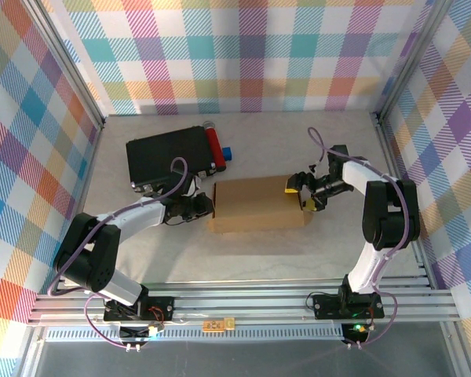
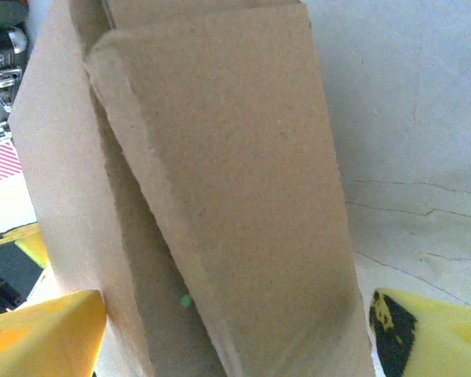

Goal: Fold the paper box

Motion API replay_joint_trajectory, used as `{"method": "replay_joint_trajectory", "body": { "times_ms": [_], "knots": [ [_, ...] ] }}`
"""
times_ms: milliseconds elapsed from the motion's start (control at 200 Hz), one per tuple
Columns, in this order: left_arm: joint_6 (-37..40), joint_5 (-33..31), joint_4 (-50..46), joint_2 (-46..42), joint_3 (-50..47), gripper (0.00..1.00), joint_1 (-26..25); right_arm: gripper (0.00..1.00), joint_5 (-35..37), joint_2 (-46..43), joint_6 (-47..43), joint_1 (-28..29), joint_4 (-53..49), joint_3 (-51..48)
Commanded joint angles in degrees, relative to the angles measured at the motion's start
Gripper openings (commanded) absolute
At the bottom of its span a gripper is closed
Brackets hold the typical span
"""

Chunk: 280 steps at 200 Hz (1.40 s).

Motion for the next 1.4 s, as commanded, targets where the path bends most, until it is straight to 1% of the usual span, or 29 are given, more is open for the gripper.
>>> {"method": "replay_joint_trajectory", "body": {
  "times_ms": [0,95,170,230,295,375,450,575,620,675,740,830,900,940,990,1025,1130,1185,1260,1395],
  "knots": [
    [2.23,-1.98,-4.52,2.10,-2.18,0.15,1.21,0.94,-0.06,-1.28,-1.76,-0.77,-2.23,1.39],
    [2.86,-1.80,-4.96,2.60,-1.89,0.15,1.38,0.95,-1.05,-1.08,-1.57,-1.18,-1.58,0.78],
    [2.96,-1.47,-4.91,2.89,-1.90,0.15,1.62,0.97,-5.35,-0.64,-0.84,-1.07,0.42,-0.61],
    [3.03,-1.36,-4.91,3.00,-1.75,0.15,1.65,0.97,-8.99,-0.20,0.08,-0.72,2.50,-2.09],
    [3.07,-1.19,-4.83,3.25,-1.62,0.15,1.73,0.97,-10.85,-0.14,1.40,-0.32,4.83,-3.84],
    [3.19,-0.93,-4.74,3.61,-1.37,0.15,1.73,0.92,-13.96,-0.22,4.20,-0.30,8.52,-5.37],
    [3.05,-0.83,-4.56,3.70,-1.27,0.14,1.82,0.86,-16.07,-0.61,7.23,-0.12,11.39,-6.16],
    [2.33,-0.49,-3.98,3.30,-1.10,0.15,1.90,0.73,-17.01,-2.31,11.84,0.54,13.97,-6.74],
    [1.43,-0.39,-3.86,2.35,-0.80,0.19,1.91,0.68,-16.93,-3.19,13.24,0.61,14.48,-6.90],
    [-0.09,-0.61,-4.22,0.17,0.10,0.27,2.00,0.58,-16.25,-3.97,14.51,0.58,13.40,-6.39],
    [-3.02,-1.74,-5.18,-3.69,1.67,0.40,2.38,0.52,-16.07,-3.81,15.24,0.49,10.48,-4.77],
    [-10.26,-2.81,-3.63,-10.28,2.06,0.61,4.46,0.44,-17.05,-3.13,16.08,0.42,6.15,-1.70],
    [-17.08,-2.51,-0.92,-14.13,1.06,0.79,6.63,0.44,-18.51,-2.82,17.18,0.29,3.27,0.54],
    [-20.39,-1.97,-0.44,-15.04,0.84,0.84,7.51,0.43,-19.14,-2.63,17.76,0.26,1.32,1.85],
    [-24.02,-0.51,-0.73,-14.68,0.92,0.88,8.37,0.43,-20.22,-2.35,18.94,0.23,-0.43,3.16],
    [-26.09,2.17,-0.50,-13.61,0.89,0.89,8.82,0.43,-21.13,-2.04,19.53,0.21,-1.55,4.08],
    [-31.02,8.26,3.78,-10.67,-0.64,0.90,8.85,0.43,-22.68,-2.22,21.07,0.23,-3.76,6.08],
    [-32.90,8.54,7.80,-10.67,-2.30,0.91,8.85,0.43,-23.06,-2.25,21.30,0.22,-5.33,7.22],
    [-33.07,7.52,11.46,-10.94,-3.09,0.93,8.85,0.43,-23.47,-2.12,21.18,0.28,-7.18,8.43],
    [-34.52,9.38,18.17,-8.61,-3.97,0.94,8.35,0.42,-23.22,-1.71,20.58,0.23,-9.77,9.55]
  ]
}}
